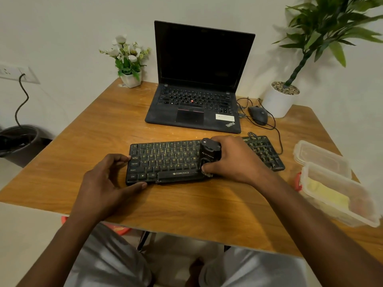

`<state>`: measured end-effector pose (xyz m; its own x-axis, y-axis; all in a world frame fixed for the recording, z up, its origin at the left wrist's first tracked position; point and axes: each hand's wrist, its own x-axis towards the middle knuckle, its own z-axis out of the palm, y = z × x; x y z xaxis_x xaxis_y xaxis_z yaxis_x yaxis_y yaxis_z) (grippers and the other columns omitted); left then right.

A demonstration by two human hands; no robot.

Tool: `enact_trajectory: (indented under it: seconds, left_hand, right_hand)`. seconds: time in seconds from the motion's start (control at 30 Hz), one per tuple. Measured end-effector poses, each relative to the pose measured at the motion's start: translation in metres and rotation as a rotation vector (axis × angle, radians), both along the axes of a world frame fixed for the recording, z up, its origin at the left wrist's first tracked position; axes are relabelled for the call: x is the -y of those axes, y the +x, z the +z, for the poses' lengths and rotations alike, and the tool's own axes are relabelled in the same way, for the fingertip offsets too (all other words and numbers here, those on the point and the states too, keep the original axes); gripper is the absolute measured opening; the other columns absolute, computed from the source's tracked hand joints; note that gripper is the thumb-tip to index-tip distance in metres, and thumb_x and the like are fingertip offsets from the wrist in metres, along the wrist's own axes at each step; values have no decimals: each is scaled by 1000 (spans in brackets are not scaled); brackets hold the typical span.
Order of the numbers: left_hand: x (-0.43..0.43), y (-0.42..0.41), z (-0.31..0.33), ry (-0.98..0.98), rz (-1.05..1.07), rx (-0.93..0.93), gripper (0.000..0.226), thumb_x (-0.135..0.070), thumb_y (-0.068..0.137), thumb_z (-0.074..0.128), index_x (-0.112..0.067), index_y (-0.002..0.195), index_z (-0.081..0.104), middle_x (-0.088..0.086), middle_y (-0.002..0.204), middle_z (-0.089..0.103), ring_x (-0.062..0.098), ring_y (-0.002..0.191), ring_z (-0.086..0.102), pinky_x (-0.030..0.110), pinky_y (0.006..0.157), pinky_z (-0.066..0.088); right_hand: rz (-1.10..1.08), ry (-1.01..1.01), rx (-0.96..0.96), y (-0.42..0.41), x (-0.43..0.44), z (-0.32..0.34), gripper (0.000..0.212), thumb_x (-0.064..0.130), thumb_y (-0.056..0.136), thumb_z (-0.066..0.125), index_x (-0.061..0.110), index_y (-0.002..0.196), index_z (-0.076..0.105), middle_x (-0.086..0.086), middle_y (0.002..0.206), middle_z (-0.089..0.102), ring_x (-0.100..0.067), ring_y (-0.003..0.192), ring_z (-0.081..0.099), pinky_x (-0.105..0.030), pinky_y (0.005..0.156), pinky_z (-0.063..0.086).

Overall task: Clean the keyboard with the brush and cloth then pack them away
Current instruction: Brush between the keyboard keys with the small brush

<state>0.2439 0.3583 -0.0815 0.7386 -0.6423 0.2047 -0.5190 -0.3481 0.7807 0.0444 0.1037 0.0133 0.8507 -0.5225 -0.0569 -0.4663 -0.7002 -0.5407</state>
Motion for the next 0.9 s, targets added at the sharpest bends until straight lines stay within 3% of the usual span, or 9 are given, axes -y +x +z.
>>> enact_trajectory:
  seconds: [0.13,0.3,0.43,0.57,0.67,0.9]
  left_hand:
    - [-1,1,-1,2,3,5,81,-57,52,90,-35,123,58,-15,122,63,8,115,61,29,89,52]
    - [0,0,1,12,5,3,83,-58,51,88,-35,125,57,-14,123,61,10,117,60,33,92,53]
    - [0,-1,0,15,5,13,82,-58,51,89,-36,124,57,-15,124,62,11,117,61,32,90,53]
    - [0,-1,0,9,3,10,81,-56,53,90,-36,124,57,-14,125,63,11,117,61,32,90,53]
    - [0,0,-1,11,2,14,80,-55,53,91,-37,123,57,-13,125,64,11,117,61,32,90,53]
    - [-1,2,-3,15,-7,13,80,-55,54,91,-38,124,56,-14,125,62,11,117,60,34,92,53]
  right_hand:
    - [-4,-14,-27,-11,13,0,37,26,77,91,30,105,67,13,94,71,1,85,64,-22,66,49]
    - [-141,-62,-1,-22,38,1,46,27,76,92,26,114,67,15,93,68,5,81,60,-17,60,42]
    - [-121,-37,29,-15,31,-2,44,28,77,92,27,114,67,17,91,66,5,82,60,-16,62,42]
    - [-46,-23,25,-12,20,-4,41,29,77,91,23,111,70,12,96,72,-1,86,65,-26,70,53]
    - [-28,12,-10,-21,24,-2,37,28,77,91,26,106,68,12,94,71,-2,86,64,-26,68,47]
    - [-159,-80,14,-27,50,-1,57,31,77,91,22,128,68,12,103,69,-5,88,62,-17,64,42]
